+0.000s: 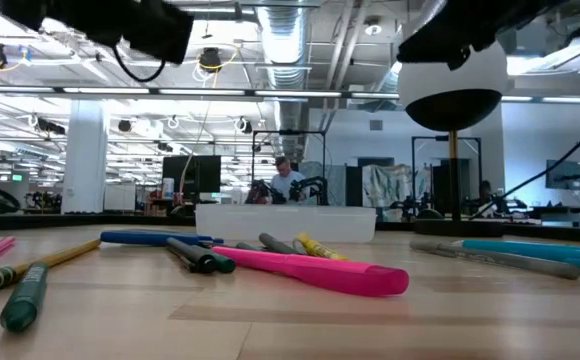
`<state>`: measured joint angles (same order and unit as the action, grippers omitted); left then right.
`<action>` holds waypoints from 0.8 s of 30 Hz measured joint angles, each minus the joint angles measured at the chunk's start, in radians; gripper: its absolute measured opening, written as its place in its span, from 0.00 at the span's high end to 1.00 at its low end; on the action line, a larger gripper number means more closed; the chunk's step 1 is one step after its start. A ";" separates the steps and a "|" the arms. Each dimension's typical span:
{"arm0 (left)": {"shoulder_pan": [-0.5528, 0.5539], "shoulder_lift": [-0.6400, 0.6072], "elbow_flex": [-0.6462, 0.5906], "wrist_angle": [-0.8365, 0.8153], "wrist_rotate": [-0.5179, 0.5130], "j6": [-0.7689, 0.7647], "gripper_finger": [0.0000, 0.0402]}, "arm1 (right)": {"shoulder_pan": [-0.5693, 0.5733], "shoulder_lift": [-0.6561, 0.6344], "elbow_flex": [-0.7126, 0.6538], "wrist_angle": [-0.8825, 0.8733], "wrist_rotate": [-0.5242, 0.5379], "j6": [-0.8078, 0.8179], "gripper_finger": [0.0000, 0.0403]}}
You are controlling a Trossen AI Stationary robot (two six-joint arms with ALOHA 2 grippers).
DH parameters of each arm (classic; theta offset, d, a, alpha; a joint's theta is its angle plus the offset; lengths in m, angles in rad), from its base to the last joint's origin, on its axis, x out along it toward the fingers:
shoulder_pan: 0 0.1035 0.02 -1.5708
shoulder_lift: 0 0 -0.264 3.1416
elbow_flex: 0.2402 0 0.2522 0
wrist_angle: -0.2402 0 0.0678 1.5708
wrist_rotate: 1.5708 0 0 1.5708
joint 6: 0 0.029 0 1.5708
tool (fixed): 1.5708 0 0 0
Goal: Pick & place school supplies into a supply box
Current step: Put the blue scissors into the gray supply box
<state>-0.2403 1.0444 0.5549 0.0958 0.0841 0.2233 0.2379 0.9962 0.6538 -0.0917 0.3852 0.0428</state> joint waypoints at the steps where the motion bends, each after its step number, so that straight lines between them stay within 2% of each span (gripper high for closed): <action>1: -0.017 0.014 0.000 -0.017 -0.054 -0.021 0.77 | 0.014 0.016 0.000 -0.002 0.018 0.009 0.75; 5: -0.071 0.057 0.000 -0.133 -0.237 -0.116 0.77 | 0.064 0.070 0.000 -0.005 0.068 0.018 0.75; 8: -0.082 0.089 0.000 -0.232 -0.294 -0.191 0.77 | 0.091 0.098 0.000 -0.004 0.093 0.018 0.75; 15: -0.040 0.136 0.031 -0.372 -0.272 -0.299 0.77 | 0.116 0.124 0.000 -0.005 0.093 0.020 0.75; 24: 0.022 0.315 0.041 -0.332 -0.202 -0.267 0.77 | 0.143 0.123 0.001 -0.002 0.092 0.029 0.75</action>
<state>-0.2184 1.3591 0.5957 -0.2363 -0.1180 -0.0433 0.3807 1.1194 0.6544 -0.0933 0.4771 0.0723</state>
